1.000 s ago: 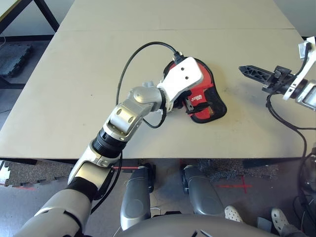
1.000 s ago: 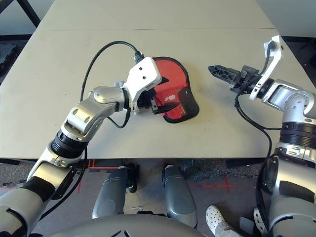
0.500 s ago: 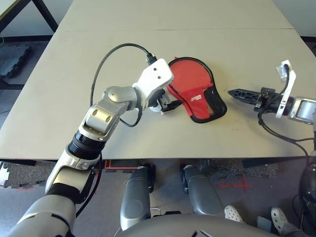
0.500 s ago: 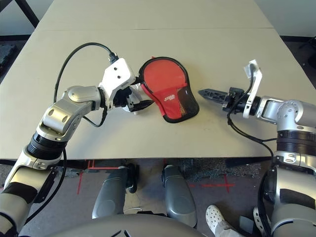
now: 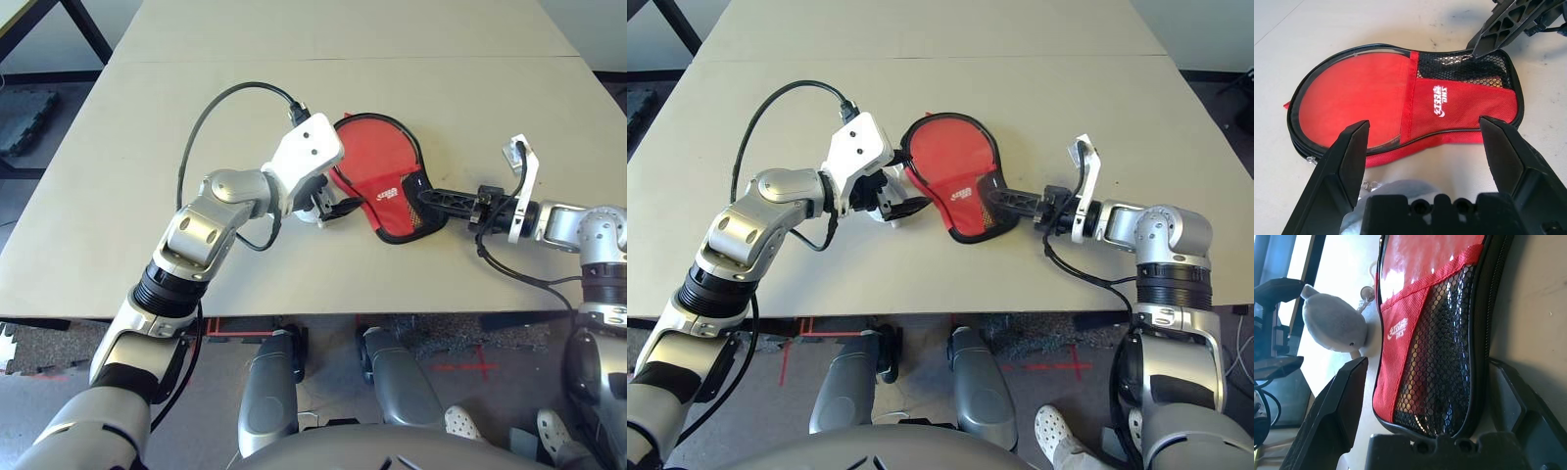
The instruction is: Store the ping-pong paddle in its case and zip it.
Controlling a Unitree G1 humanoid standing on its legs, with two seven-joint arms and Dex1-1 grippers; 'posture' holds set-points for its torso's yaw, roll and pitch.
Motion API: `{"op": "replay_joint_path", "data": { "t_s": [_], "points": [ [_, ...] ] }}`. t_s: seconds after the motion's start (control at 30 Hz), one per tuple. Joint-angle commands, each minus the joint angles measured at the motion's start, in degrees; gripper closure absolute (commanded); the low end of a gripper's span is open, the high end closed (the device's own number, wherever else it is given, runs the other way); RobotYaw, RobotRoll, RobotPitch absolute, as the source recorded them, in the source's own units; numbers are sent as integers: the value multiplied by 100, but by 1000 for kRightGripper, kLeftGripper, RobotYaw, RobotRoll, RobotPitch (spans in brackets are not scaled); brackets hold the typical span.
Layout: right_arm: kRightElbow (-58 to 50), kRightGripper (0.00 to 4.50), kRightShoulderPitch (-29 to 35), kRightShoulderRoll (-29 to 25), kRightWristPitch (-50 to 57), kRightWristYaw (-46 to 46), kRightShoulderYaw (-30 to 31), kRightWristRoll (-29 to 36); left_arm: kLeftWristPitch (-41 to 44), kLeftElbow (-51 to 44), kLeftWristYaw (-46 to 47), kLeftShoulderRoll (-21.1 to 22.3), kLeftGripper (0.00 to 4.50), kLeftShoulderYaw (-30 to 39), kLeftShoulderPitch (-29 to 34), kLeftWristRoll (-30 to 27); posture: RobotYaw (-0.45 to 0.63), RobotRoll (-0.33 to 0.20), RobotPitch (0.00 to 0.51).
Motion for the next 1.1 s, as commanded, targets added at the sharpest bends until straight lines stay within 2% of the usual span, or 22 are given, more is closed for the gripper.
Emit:
{"op": "replay_joint_path", "data": {
  "t_s": [0.03, 0.17, 0.27, 0.57, 0.6, 0.77, 1.1],
  "points": [
    [126, 24, 25, 162, 174, -206, 124, -21, 64, -133, -38, 6, 0, -37, 114, -25, 45, 0, 229],
    [369, 24, -68, 193, 285, -467, -69, -32, 67, -137, -44, 28, 0, -30, 129, -15, 44, 0, 228],
    [425, 971, -113, 178, 431, -607, -188, -11, 69, -134, -53, 47, 0, -20, 127, -13, 43, 0, 228],
    [387, 4363, -71, 39, 794, -744, -297, 55, 22, -60, -50, 56, 0, -4, 100, 9, 40, 0, 227],
    [351, 4474, -63, 26, 845, -755, -314, 78, 16, -56, -47, 53, 0, -4, 103, 11, 40, 0, 227],
    [236, 4474, 12, -107, 1012, -713, -389, 149, -22, -24, -36, 44, 0, -1, 120, 24, 42, 0, 225],
    [-288, 4474, 622, -945, 1394, -371, -735, 574, -113, 35, -33, 74, 0, 54, 167, 36, 34, 0, 224]
  ]
}}
